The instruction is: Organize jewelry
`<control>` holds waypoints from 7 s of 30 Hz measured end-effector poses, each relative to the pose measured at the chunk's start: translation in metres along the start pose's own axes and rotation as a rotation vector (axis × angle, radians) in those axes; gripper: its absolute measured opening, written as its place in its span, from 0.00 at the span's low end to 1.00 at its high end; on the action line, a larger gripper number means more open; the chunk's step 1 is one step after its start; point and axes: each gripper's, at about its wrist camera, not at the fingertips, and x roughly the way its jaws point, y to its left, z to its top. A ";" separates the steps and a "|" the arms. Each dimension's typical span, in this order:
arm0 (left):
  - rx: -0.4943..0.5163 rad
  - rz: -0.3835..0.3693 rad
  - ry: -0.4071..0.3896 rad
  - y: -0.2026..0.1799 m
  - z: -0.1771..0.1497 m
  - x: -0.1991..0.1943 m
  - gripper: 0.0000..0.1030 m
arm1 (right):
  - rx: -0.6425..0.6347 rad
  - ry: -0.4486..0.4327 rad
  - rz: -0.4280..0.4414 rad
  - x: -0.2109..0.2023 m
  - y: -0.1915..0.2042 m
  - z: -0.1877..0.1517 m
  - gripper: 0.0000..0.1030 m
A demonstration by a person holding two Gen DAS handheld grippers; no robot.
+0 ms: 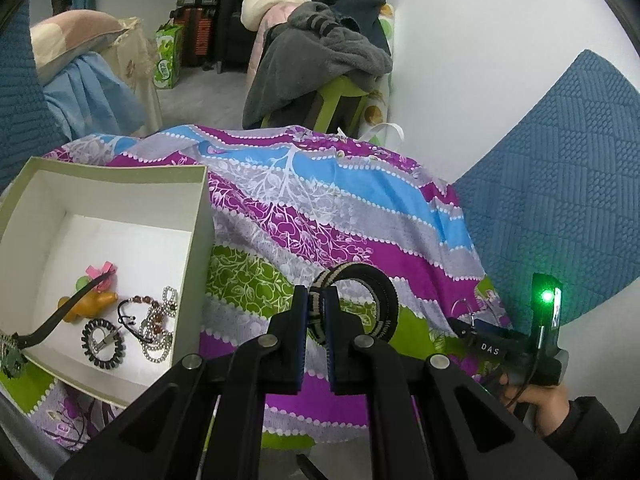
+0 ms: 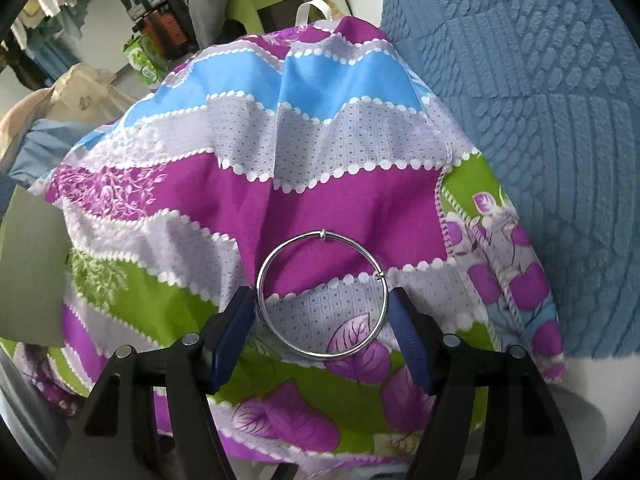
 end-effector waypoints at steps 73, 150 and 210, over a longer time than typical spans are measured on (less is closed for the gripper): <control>0.072 0.041 -0.134 0.102 0.077 -0.155 0.06 | -0.139 -0.415 0.080 -0.200 0.241 0.046 0.06; 0.068 0.168 -0.330 0.085 -0.042 -0.321 0.74 | -0.278 -0.621 0.278 -0.328 0.278 -0.106 0.90; 0.100 0.184 -0.270 0.113 -0.069 -0.291 0.74 | -0.253 -0.579 0.111 -0.264 0.280 -0.143 1.00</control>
